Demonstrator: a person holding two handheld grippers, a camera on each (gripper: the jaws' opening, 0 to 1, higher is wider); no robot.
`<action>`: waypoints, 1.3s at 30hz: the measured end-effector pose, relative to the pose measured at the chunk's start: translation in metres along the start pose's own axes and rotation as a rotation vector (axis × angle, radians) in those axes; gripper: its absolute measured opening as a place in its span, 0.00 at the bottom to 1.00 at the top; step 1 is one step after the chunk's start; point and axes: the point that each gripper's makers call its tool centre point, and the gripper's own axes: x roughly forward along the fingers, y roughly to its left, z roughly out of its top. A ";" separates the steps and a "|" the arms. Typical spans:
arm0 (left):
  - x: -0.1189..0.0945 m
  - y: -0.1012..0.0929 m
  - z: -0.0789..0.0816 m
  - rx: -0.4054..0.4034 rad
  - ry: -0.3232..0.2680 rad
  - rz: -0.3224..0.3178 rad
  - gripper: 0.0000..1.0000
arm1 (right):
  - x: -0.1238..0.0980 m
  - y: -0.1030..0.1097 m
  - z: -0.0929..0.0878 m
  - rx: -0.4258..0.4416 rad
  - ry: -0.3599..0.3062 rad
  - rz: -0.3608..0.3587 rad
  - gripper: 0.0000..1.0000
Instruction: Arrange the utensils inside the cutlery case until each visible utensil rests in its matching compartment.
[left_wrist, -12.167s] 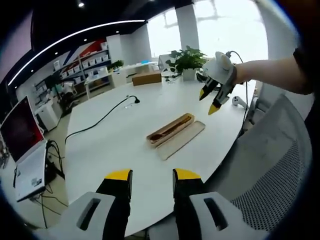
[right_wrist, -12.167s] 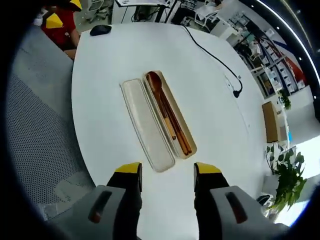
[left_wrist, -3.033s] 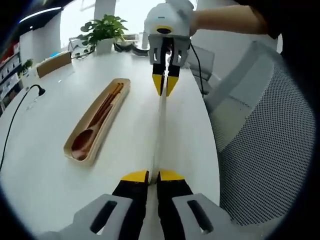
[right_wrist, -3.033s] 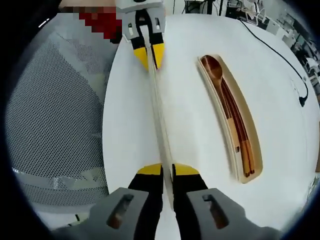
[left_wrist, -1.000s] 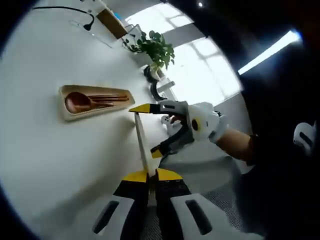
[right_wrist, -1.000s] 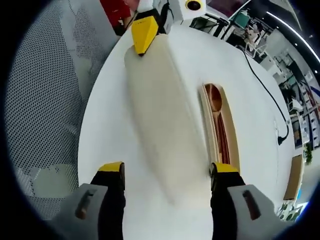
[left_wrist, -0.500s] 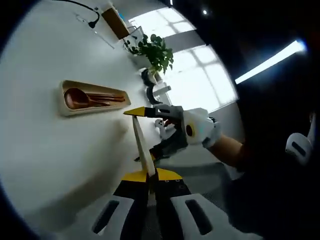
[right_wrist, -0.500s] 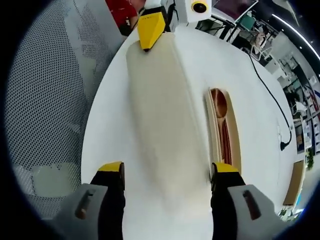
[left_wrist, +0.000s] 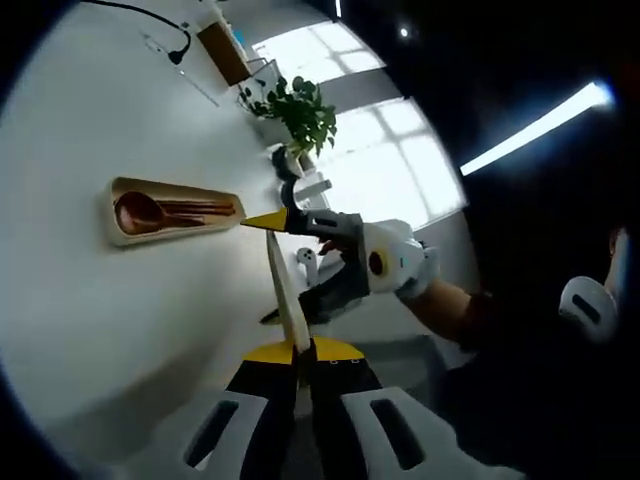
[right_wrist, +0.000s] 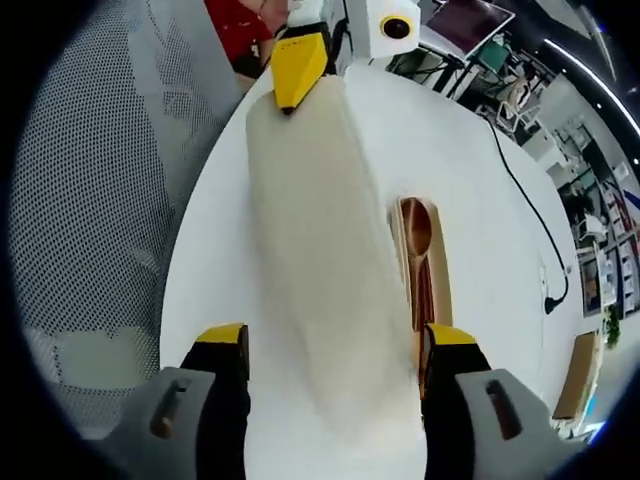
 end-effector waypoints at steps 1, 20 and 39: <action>-0.001 -0.001 0.002 0.004 -0.005 -0.002 0.03 | -0.003 -0.003 0.001 0.001 0.000 -0.004 0.68; 0.006 -0.001 0.020 -0.076 0.041 -0.058 0.03 | -0.001 -0.002 -0.006 -0.037 0.013 0.015 0.56; 0.001 0.045 0.069 -0.080 -0.164 0.078 0.04 | 0.011 -0.035 -0.016 0.070 -0.007 -0.093 0.41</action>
